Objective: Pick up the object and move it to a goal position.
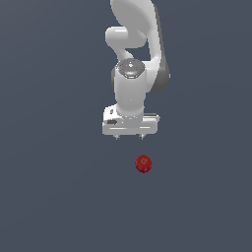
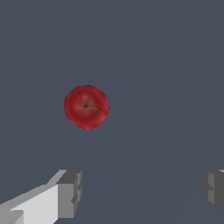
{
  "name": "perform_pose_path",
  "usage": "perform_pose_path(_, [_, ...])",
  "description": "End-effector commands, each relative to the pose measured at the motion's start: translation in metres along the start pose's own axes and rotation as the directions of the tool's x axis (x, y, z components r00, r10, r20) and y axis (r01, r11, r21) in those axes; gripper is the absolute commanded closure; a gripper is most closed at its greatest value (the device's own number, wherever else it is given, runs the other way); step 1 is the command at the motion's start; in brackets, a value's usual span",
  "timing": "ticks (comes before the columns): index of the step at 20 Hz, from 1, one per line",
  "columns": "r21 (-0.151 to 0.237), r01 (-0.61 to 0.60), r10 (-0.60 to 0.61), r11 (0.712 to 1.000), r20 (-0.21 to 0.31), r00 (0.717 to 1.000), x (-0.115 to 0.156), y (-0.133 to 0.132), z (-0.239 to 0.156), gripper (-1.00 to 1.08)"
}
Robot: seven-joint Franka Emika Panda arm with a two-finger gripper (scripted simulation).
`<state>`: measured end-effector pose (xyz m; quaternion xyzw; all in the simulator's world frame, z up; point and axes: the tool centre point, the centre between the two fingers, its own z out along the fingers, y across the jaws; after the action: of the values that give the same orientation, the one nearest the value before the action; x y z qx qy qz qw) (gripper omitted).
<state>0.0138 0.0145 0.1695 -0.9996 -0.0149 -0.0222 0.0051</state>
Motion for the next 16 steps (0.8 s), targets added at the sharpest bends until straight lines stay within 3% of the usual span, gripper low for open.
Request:
perform_pose_path(1, [0.000,0.000,0.000,1.000,0.000,1.000,0.0000,0.0000,0.0000,-0.92])
perform_pose_path(16, [-0.022,0.006,-0.006,1.000,-0.001,1.000,0.0046,0.0041,0.0014,-0.92])
